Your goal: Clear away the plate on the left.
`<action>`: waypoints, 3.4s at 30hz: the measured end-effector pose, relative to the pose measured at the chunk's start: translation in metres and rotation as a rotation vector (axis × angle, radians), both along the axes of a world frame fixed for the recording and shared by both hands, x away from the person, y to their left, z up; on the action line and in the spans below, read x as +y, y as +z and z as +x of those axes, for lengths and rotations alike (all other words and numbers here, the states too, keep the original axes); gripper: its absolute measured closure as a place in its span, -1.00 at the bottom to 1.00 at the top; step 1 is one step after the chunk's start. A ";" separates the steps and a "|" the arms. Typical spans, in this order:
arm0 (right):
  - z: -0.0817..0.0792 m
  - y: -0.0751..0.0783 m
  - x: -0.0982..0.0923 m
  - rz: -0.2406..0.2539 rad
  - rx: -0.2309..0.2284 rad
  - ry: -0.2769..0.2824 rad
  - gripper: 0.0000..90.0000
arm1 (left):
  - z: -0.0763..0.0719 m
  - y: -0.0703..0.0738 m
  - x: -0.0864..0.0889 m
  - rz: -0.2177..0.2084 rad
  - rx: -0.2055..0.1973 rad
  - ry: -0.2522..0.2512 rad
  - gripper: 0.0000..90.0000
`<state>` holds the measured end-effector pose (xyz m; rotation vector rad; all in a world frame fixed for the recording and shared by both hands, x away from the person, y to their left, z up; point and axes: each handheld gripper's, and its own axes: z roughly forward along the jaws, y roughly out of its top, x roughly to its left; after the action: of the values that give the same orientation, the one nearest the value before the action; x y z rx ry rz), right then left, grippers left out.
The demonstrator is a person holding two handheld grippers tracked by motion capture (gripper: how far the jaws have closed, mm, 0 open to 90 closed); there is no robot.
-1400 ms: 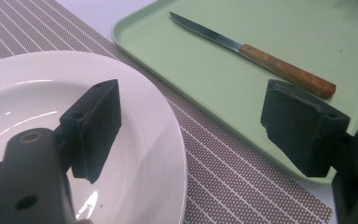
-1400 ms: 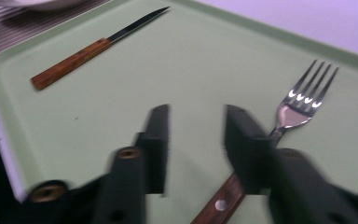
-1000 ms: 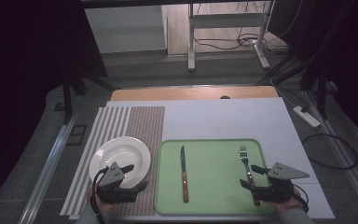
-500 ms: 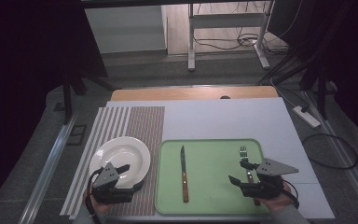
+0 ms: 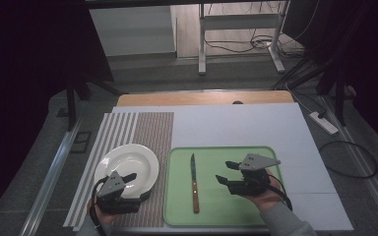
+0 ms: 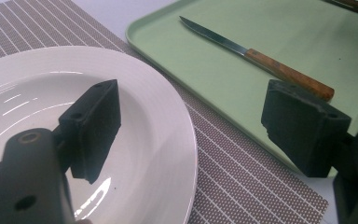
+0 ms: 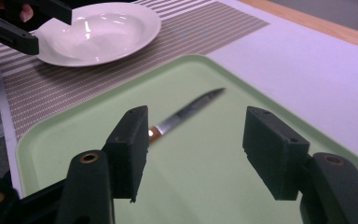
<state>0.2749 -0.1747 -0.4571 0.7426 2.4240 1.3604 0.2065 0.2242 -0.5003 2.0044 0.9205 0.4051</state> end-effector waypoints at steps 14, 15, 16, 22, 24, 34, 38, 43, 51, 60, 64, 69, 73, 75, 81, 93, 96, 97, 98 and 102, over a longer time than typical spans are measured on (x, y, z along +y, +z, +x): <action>0.025 0.002 0.067 -0.019 0.050 0.068 -0.02 | 0.004 0.000 0.000 -0.004 -0.005 0.002 -0.54; 0.028 0.002 0.073 -0.011 0.061 0.075 -0.02 | 0.004 0.000 0.001 -0.005 -0.001 0.004 -0.54; 0.028 0.002 0.073 -0.011 0.061 0.075 -0.02 | 0.004 0.000 0.001 -0.005 -0.001 0.004 -0.54; 0.038 0.002 0.093 -0.015 0.080 0.112 -0.01 | 0.003 -0.001 0.001 -0.002 0.002 0.001 -0.54; 0.039 0.001 0.097 -0.018 0.088 0.121 0.00 | 0.003 -0.001 0.000 0.001 0.003 -0.003 -0.54; 0.053 -0.005 0.115 -0.023 0.139 0.146 0.25 | 0.003 -0.001 -0.001 0.000 0.004 -0.008 -0.54; 0.058 -0.008 0.120 -0.029 0.152 0.149 0.38 | 0.003 -0.001 -0.001 0.001 0.005 -0.009 -0.54; 0.064 -0.014 0.136 -0.062 0.172 0.188 0.80 | 0.003 -0.001 -0.001 0.002 0.003 -0.005 -0.54; 0.072 -0.021 0.168 -0.107 0.207 0.234 1.00 | 0.003 -0.001 0.000 -0.001 0.003 -0.007 -0.54; 0.080 -0.032 0.205 -0.163 0.231 0.248 1.00 | 0.003 -0.001 0.002 -0.003 0.002 -0.007 -0.54; 0.079 -0.037 0.215 -0.193 0.225 0.249 1.00 | 0.003 -0.001 0.002 -0.004 0.002 -0.009 -0.54; 0.079 -0.043 0.218 -0.219 0.224 0.233 1.00 | 0.002 -0.001 0.002 0.001 0.000 -0.009 -0.54; 0.078 -0.044 0.218 -0.217 0.225 0.229 1.00 | 0.002 0.000 0.003 -0.002 -0.002 -0.003 -0.54; 0.078 -0.044 0.218 -0.214 0.234 0.223 1.00 | 0.002 0.001 0.003 -0.003 -0.004 0.000 -0.54; 0.079 -0.047 0.216 -0.217 0.233 0.222 1.00 | 0.001 0.001 0.003 -0.003 -0.008 0.002 -0.54; 0.080 -0.056 0.210 -0.218 0.251 0.210 1.00 | -0.003 0.023 0.011 -0.023 -0.037 0.046 -0.52; 0.080 -0.057 0.209 -0.211 0.256 0.212 1.00 | -0.001 0.029 0.016 -0.033 -0.015 0.059 -0.48; 0.081 -0.058 0.208 -0.202 0.257 0.212 1.00 | -0.001 0.032 0.019 -0.030 -0.008 0.073 -0.49; 0.081 -0.059 0.207 -0.201 0.258 0.213 1.00 | 0.001 0.035 0.026 -0.028 0.009 0.102 -0.50; 0.081 -0.060 0.207 -0.197 0.256 0.216 1.00 | 0.003 0.037 0.038 -0.047 0.020 0.155 -0.54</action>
<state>0.3560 0.0320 -0.5167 0.6554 2.8612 1.1317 0.2098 0.2620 -0.4628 1.9042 1.0928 0.4457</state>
